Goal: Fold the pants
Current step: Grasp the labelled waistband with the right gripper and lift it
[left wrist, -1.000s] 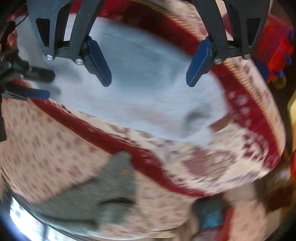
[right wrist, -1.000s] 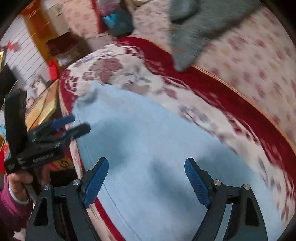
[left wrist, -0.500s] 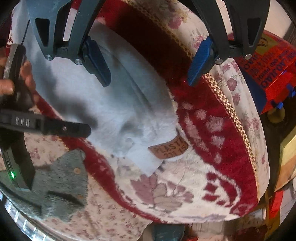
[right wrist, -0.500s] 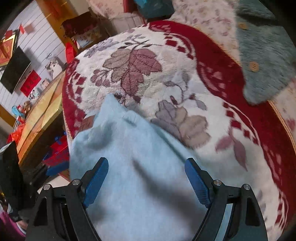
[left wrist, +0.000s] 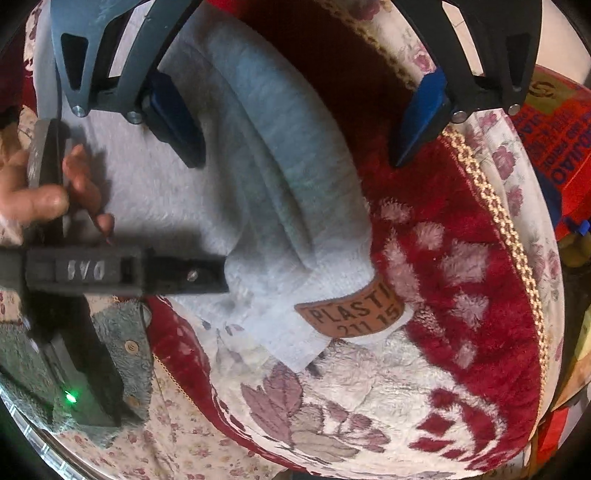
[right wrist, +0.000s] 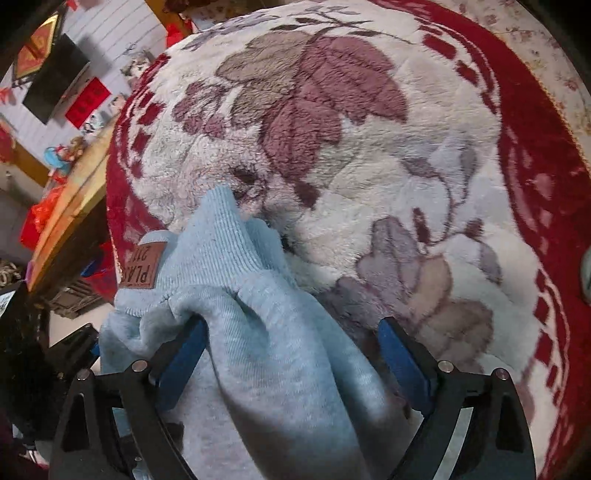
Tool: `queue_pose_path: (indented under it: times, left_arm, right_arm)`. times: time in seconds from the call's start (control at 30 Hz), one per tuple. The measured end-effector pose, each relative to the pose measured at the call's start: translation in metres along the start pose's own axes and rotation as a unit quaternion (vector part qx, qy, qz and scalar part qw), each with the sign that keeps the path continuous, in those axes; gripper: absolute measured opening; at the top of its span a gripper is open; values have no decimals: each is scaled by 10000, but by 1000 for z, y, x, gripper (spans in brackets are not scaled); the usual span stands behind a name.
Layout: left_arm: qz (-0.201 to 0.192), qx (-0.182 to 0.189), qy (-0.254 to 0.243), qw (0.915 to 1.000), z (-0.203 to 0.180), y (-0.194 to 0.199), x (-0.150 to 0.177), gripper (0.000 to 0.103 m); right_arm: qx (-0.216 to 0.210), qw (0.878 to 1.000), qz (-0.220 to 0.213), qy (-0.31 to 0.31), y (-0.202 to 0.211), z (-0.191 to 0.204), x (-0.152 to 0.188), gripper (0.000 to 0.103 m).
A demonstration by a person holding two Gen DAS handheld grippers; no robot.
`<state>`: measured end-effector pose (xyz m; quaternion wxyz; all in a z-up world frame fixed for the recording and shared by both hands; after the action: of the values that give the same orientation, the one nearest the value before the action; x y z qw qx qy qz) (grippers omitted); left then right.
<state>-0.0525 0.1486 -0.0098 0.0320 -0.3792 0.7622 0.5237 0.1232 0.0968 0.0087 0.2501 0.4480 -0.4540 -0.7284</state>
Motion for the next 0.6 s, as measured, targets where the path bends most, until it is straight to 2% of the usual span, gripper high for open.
queue_pose_path:
  times: [0.03, 0.1, 0.13, 0.17, 0.2, 0.23, 0.3, 0.47, 0.6]
  left_arm:
    - [-11, 14, -9, 10000, 0, -1, 0, 100]
    - [-45, 119, -110, 9999, -2, 0, -1, 89]
    - [-80, 160, -178, 9997, -4, 1, -1, 75]
    - [-118, 388, -266, 9988, -8, 3, -1, 42]
    - [-99, 614, -292, 9976, -11, 4, -2, 30]
    - [-216, 620, -362, 9972, -15, 8, -3, 25]
    - [-433, 528, -667, 9954, -26, 16, -2, 23]
    - [-1112, 727, -962, 9864, -51, 56, 3, 21]
    - [-1598, 668, -1759, 9691, -97, 96, 27, 20]
  right_arm:
    - [-97, 9999, -75, 75, 1, 4, 2, 76]
    - [-49, 9996, -212, 197, 7, 10, 7, 61]
    - [-22, 9995, -231, 229, 10, 13, 9, 57]
    - [13, 9994, -242, 265, 14, 14, 10, 51]
    - [65, 9992, -267, 300, 20, 17, 10, 45]
    - [122, 9989, -303, 341, 26, 20, 9, 42]
    - [225, 9979, -424, 431, 42, 23, 9, 36]
    - [393, 9936, -823, 660, 97, 35, 14, 35]
    - [515, 9868, -1216, 940, 156, 38, 33, 35]
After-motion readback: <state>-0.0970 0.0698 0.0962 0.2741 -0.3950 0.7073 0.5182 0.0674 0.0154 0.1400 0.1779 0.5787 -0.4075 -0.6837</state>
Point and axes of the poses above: each gripper's, at about its wrist camera, not at the fingertips, and y roughly against the way its jaws point, z to its left, x to its underside, the point moved 1 cm from there along -y, roughly the way its jaws point, and after that the axes turned 10 degrees about x, right-handed, at the moved point
